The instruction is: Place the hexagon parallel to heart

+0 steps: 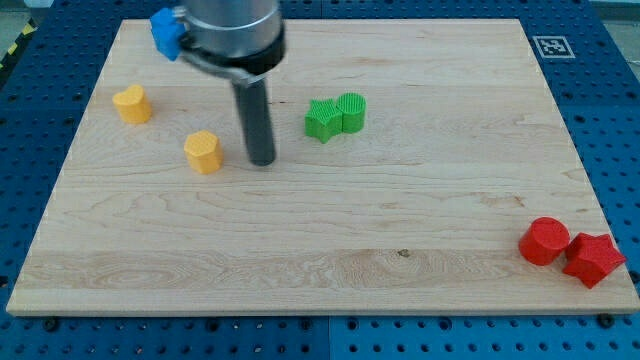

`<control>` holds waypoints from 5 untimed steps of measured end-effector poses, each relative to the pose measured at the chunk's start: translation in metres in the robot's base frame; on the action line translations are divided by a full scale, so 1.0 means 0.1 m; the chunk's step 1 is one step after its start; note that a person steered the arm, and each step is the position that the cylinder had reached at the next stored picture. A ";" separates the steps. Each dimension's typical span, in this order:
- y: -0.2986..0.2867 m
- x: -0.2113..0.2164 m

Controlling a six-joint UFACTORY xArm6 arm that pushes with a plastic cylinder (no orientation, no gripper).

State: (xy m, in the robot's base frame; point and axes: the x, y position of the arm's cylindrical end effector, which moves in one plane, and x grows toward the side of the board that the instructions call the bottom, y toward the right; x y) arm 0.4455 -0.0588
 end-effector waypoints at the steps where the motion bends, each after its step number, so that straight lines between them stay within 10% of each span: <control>1: -0.15 0.22; 5: -0.96 -0.43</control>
State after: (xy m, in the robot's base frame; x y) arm 0.4021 -0.1546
